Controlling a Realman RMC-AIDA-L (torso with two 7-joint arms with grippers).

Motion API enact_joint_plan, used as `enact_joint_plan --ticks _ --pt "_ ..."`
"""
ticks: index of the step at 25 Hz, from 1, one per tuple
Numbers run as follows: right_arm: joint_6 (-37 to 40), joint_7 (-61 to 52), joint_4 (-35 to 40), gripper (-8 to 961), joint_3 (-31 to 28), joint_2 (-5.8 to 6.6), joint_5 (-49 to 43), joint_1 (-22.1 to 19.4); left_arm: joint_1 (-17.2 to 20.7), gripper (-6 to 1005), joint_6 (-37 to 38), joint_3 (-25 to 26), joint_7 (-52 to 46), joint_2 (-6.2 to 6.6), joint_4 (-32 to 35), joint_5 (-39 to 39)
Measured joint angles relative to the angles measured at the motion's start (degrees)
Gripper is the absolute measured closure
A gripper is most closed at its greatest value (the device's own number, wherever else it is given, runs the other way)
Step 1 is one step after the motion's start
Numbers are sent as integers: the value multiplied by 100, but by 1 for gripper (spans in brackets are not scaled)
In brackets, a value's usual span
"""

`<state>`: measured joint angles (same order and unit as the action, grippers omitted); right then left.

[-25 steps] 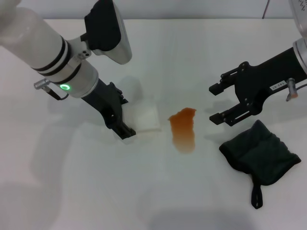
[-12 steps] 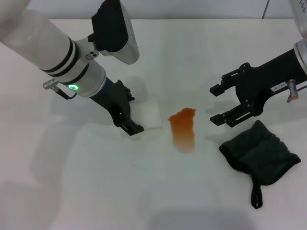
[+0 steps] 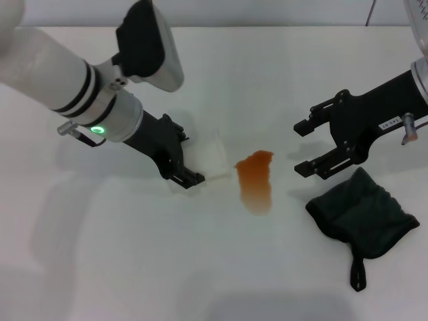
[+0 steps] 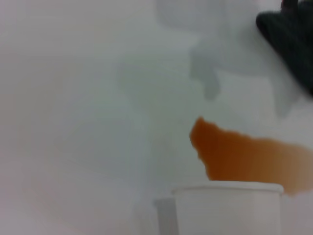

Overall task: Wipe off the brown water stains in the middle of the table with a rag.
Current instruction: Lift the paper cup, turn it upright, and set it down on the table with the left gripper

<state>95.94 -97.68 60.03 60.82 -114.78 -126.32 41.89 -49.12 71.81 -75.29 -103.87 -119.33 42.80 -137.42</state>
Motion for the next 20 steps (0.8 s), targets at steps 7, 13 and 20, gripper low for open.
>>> enact_joint_plan --ticks 7,13,20 --pt "14 2 3 188 0 0 -4 8 953 273 2 235 461 23 969 813" --pt "60 -34 127 187 1 0 -6 -15 1527 274 58 674 1369 30 1065 1786" --pt "71 -38 132 187 8 -14 19 -15 2033 276 126 1302 3216 37 4 3352"
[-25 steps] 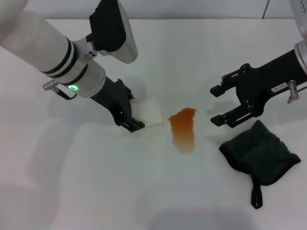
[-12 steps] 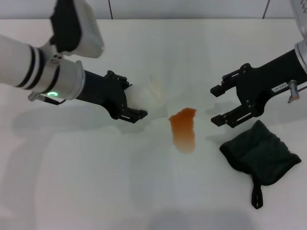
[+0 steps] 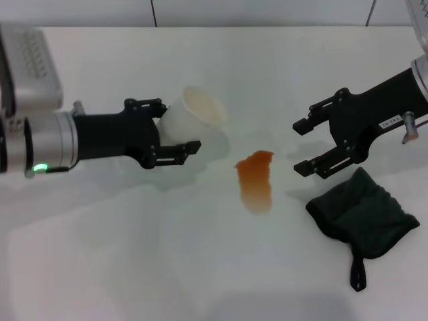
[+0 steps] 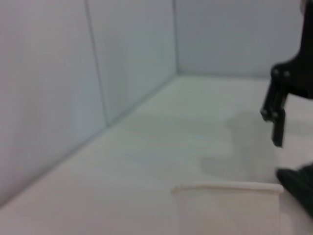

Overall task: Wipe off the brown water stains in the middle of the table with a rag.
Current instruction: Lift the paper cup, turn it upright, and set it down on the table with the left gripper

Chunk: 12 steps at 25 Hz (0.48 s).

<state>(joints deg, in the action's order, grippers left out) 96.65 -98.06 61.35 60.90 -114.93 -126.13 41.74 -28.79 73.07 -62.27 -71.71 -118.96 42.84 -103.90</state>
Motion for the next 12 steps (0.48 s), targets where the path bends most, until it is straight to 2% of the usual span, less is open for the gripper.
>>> enact_joint_plan --ticks 4,8,12 --pt "-2 -3 0 188 1 -8 11 1 58 277 38 585 1444 -2 -1050 622" --pt "-21 -3 0 188 1 -17 25 -11 99 277 69 1025 2311 -4 -1756 971" --pt "-33 -8 -3 188 0 -23 34 -37 181 278 -1 1115 2911 -5 -2205 1297"
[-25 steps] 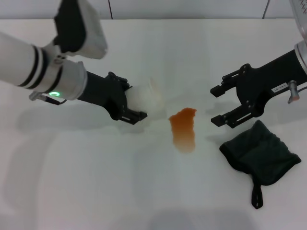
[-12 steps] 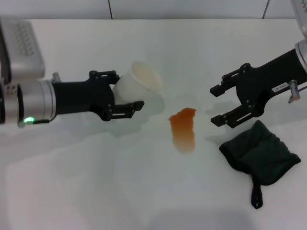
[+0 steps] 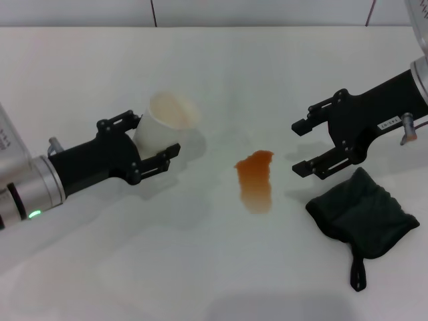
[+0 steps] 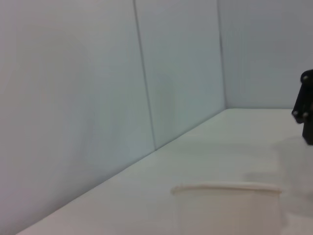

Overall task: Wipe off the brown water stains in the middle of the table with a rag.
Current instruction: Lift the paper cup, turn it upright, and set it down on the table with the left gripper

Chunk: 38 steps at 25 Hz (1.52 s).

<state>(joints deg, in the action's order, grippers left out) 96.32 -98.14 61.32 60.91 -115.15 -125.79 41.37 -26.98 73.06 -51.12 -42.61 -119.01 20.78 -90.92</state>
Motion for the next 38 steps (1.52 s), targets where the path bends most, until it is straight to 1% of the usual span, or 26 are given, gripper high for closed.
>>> enact_joint_plan --ticks 3,7,11,25,27,32,38 --pt "-3 -3 -12 187 0 -5 7 -9 26 279 -157 2 238 0 -267 159" --pt "-7 -3 -18 187 0 -7 9 -16 17 280 -452 5 523 -31 -632 225" --pt "-8 -3 -23 187 0 -7 11 -40 5 281 -534 5 631 -35 -768 269" --pt "-9 1 -5 188 -54 0 11 -109 74 280 -508 -21 843 -44 -918 350" --pt "-11 7 -10 188 -54 3 11 -124 106 280 -477 -21 846 -44 -925 351" --pt "-17 17 3 188 -53 16 11 -155 329 279 -295 1 850 -43 -879 356" --pt "-17 38 7 187 -53 19 11 -166 428 278 -293 4 851 -43 -875 357"
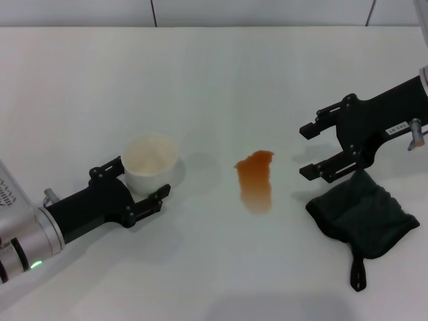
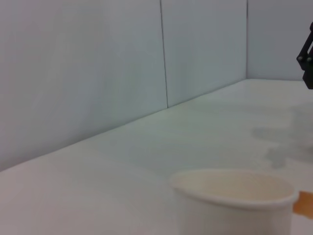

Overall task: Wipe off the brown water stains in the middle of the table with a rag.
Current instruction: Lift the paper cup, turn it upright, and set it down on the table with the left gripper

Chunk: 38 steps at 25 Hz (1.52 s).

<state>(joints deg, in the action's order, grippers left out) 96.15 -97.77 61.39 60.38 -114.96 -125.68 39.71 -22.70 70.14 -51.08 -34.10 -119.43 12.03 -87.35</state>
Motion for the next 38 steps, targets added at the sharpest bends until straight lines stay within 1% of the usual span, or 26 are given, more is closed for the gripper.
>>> enact_joint_plan --ticks 6,12,15,19,26,34,38 --pt "24 3 4 188 0 -3 0 -11 25 274 -64 0 0 0 -31 0" --pt "25 4 5 187 32 -13 0 -10 -112 273 -219 2 -15 -3 -45 0" --pt "4 4 5 187 45 -19 0 -9 -289 273 -390 -2 -56 -8 -145 -1" --pt "-2 7 5 188 45 -23 0 -2 -621 272 -710 -34 -70 -10 -330 -10" --pt "-46 12 -3 187 44 -26 -1 37 -954 268 -956 -23 -115 -10 -342 -13" --pt "-98 21 -4 187 70 -26 0 59 -1291 263 -1186 -47 -507 -15 -359 -26" --pt "-111 21 -4 187 111 -26 0 60 -1500 260 -1346 -71 -768 -14 -536 -76"
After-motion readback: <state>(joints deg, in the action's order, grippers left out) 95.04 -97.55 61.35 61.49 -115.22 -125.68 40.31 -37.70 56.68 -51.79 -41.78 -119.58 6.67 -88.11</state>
